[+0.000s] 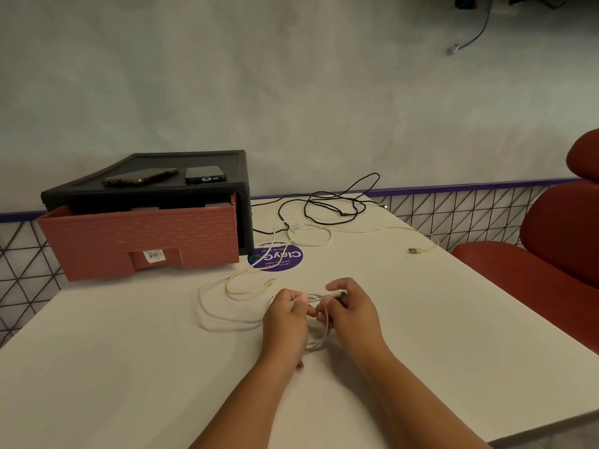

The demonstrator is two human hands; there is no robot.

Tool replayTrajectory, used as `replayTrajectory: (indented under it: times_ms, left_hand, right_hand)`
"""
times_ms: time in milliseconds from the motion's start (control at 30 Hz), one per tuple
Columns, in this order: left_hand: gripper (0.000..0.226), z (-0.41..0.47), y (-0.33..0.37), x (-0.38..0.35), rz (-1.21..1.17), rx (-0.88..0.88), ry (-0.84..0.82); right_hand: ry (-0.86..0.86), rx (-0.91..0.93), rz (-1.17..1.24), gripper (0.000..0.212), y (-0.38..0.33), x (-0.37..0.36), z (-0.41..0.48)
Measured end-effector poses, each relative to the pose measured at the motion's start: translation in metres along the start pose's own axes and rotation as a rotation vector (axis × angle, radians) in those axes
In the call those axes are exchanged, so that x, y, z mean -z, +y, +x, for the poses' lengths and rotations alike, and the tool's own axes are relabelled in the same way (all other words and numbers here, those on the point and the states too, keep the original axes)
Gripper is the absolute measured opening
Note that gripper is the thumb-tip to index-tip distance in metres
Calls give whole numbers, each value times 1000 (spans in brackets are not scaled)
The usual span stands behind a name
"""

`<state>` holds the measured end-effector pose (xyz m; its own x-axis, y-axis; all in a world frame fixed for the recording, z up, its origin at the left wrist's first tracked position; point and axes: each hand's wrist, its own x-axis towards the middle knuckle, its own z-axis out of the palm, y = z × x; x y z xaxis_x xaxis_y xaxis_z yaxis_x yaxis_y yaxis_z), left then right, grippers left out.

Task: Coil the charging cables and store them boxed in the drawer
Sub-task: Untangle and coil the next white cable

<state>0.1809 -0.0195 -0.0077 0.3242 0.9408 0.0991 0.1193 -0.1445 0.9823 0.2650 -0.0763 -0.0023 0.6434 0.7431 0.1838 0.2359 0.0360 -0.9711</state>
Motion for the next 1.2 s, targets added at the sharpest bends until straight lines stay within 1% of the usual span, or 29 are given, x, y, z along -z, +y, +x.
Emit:
replayTrajectory:
  times_ms: [67, 200, 267, 333, 367, 433, 467, 533, 633, 700, 767, 900, 967, 1000, 1033, 1133, 1200]
  left_hand:
    - [20, -1, 0, 0, -13, -10, 2]
    - [20, -2, -2, 1, -58, -20, 20]
    - [20, -2, -3, 2, -85, -9, 37]
    - [19, 0, -5, 2, -104, 10, 72]
    - [18, 1, -5, 2, -118, 17, 91]
    - [17, 3, -6, 2, -154, 28, 113]
    - [16, 3, -7, 2, -159, 30, 116]
    - [16, 3, -7, 1, -156, 26, 124]
    - [17, 3, -9, 0, -166, 23, 150]
    - [18, 3, -9, 0, -146, 22, 150]
    - [18, 2, -7, 1, -104, 18, 136]
    - [18, 1, -2, 2, -52, 39, 115]
    - [17, 3, -2, 3, -1, 49, 98]
    - [16, 5, -3, 4, 44, 34, 92]
    - [15, 6, -4, 4, 107, 9, 91]
    - [16, 8, -9, 6, 342, -99, 82]
    - [22, 8, -13, 7, 550, -185, 49]
  right_hand:
    - [24, -66, 68, 19, -2, -2, -1]
    - [135, -55, -87, 15, 2, -2, 0]
    - [119, -57, -133, 2, 1, -2, 0]
    - [64, -70, -183, 15, 1, -5, -3]
    - [36, -43, -230, 15, 1, -6, -4]
    - [-19, 76, -401, 5, 1, -9, -8]
    - [-30, 133, -482, 7, 3, -11, -8]
    - [-29, 177, -575, 14, 5, -11, -7]
    - [-7, 207, -596, 23, 3, -10, -7]
    - [-34, 190, -573, 25, 4, -8, -5]
    - [-73, 121, -479, 23, 5, -5, -2]
    - [-172, -77, -103, 27, 4, 5, 4]
    - [-207, -130, 48, 26, 4, 9, 5]
    - [-198, -128, 57, 26, 5, 11, 6]
    - [-170, -103, 2, 25, 7, 13, 8]
    - [-61, 10, -327, 22, 13, 17, 13]
    - [-49, 56, -432, 20, 16, 22, 17]
